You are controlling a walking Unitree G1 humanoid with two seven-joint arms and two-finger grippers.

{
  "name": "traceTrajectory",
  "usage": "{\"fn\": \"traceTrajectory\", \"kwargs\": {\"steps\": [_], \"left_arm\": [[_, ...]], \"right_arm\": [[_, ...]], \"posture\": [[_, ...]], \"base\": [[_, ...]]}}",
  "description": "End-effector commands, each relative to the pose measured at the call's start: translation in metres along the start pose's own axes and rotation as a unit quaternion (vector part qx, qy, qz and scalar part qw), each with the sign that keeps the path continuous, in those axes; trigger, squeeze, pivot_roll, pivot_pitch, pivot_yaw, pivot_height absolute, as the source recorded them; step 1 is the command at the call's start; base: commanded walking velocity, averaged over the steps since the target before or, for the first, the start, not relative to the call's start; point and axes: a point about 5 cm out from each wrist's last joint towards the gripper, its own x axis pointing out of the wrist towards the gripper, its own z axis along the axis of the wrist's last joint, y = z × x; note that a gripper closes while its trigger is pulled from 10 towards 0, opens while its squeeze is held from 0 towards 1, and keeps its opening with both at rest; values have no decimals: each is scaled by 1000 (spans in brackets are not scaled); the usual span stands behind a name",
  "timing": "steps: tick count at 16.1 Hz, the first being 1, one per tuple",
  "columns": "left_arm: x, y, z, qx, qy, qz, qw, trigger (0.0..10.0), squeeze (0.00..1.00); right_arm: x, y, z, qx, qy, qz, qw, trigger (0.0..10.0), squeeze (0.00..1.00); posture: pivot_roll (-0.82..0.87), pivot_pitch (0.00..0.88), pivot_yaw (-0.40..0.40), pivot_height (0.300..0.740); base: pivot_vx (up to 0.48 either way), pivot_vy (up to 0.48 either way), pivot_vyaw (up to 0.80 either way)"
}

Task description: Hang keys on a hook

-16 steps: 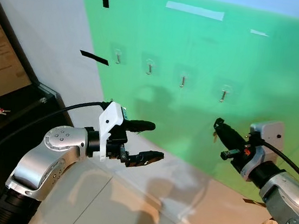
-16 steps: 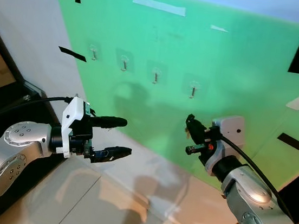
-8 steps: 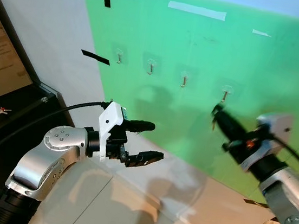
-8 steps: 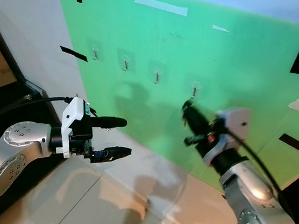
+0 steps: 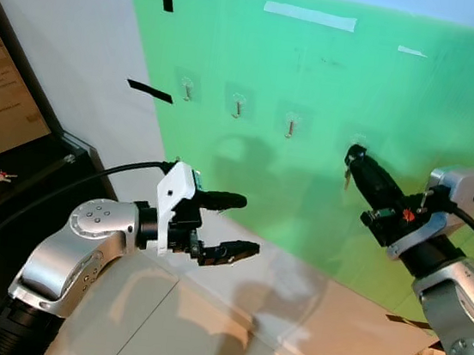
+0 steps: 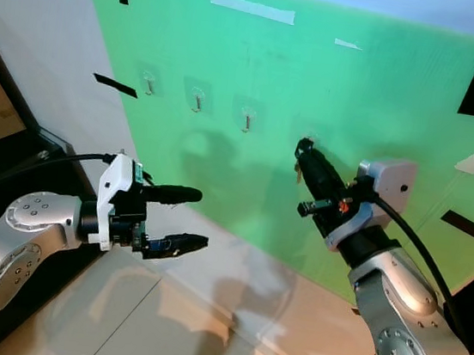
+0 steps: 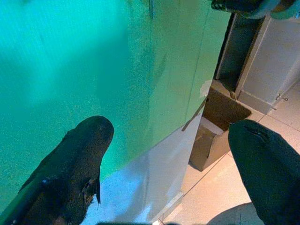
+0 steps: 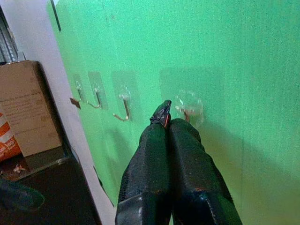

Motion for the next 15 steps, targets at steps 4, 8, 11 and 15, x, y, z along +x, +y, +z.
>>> {"fn": "traceTrajectory", "kwargs": {"steps": [4, 8, 11, 15], "left_arm": [[-2, 2, 2, 8, 7, 0, 1000, 10000, 0], [-3, 2, 2, 8, 8, 0, 1000, 10000, 0], [-2, 2, 2, 9, 8, -1, 1000, 10000, 0], [-2, 3, 2, 8, 8, -1, 1000, 10000, 0]], "right_arm": [[-2, 8, -3, 1, 8, 33, 999, 10000, 0], [-2, 6, -7, -1, 23, 27, 999, 10000, 0], [2, -1, -5, 5, 13, -6, 1000, 10000, 0], [3, 0, -3, 9, 5, 2, 1000, 10000, 0]], "posture": [[-162, 0, 113, 740], [-162, 0, 114, 740], [-162, 0, 113, 740], [-163, 0, 114, 740]], "base": [[0, 0, 0], [0, 0, 0], [0, 0, 0], [0, 0, 0]]}}
